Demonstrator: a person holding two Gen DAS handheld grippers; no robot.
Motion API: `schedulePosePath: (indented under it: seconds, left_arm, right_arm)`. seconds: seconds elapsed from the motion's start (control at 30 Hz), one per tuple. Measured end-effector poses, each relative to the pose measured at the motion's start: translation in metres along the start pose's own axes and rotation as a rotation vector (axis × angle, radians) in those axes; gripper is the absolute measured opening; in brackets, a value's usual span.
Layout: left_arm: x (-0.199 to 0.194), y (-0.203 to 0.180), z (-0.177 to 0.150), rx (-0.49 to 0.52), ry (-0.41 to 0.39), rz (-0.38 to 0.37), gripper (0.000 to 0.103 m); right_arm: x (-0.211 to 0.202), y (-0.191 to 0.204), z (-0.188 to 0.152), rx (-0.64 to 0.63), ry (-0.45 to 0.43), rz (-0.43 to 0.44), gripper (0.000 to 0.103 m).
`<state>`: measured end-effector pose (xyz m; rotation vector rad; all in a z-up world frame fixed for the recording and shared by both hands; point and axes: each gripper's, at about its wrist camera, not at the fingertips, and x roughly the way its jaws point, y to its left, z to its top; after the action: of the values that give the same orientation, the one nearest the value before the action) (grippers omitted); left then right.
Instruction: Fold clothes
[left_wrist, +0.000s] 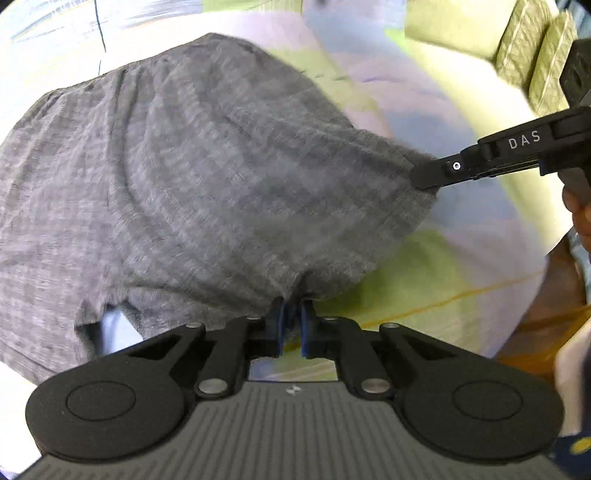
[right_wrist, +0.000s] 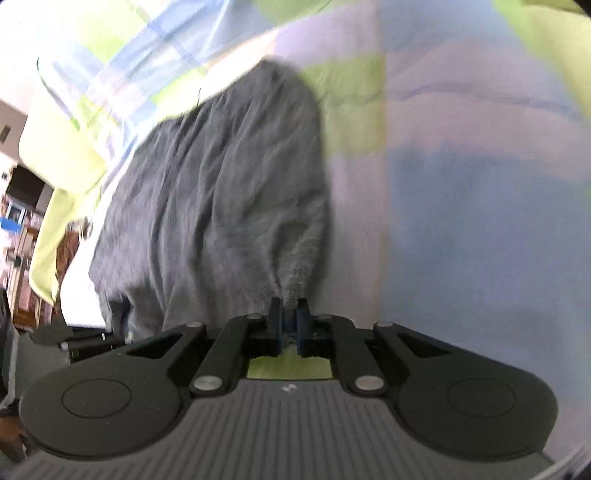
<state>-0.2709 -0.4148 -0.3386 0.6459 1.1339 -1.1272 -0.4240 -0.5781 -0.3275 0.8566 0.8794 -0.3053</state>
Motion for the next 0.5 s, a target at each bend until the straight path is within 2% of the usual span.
schedulePosePath:
  seconds: [0.07,0.13,0.2,0.23,0.27,0.3,0.37,0.4,0.47,0.5]
  left_arm:
    - [0.009,-0.002,-0.007,-0.035,0.069,-0.026,0.010]
    - [0.009,-0.001,-0.018,-0.056,0.110,-0.034,0.013]
    - [-0.004,-0.001,-0.029,-0.054,0.119,-0.016,0.015]
    - [-0.011,0.000,-0.031,-0.061,0.110,-0.012,0.015]
    - [-0.017,0.001,-0.029,-0.076,0.085,-0.013,0.015]
    - [-0.023,0.003,-0.027,-0.091,0.060,-0.014,0.016]
    - [-0.027,-0.001,-0.015,-0.094,0.003,-0.023,0.028]
    - [-0.024,-0.006,-0.006,-0.075,-0.021,-0.036,0.036]
    - [-0.011,-0.029,0.014,-0.016,-0.077,-0.065,0.037]
    - [-0.007,-0.039,0.019,0.007,-0.105,-0.077,0.041]
  right_arm:
    - [-0.003,-0.005,0.005,-0.027,0.033,0.000,0.006]
    - [0.007,-0.011,0.002,-0.037,0.114,-0.026,0.017]
    - [0.021,-0.010,-0.005,-0.061,0.295,-0.047,0.026]
    - [0.020,-0.008,-0.007,-0.075,0.310,-0.044,0.027]
    - [0.010,-0.003,-0.006,-0.105,0.268,-0.040,0.029]
    - [-0.006,0.000,0.001,-0.124,0.189,-0.039,0.031]
    - [-0.009,-0.003,0.020,-0.110,0.131,-0.037,0.033]
    - [-0.009,-0.005,0.030,-0.100,0.108,-0.036,0.035]
    - [-0.003,-0.006,0.056,-0.097,0.062,-0.034,0.037]
    - [0.005,-0.005,0.075,-0.108,0.039,-0.034,0.039]
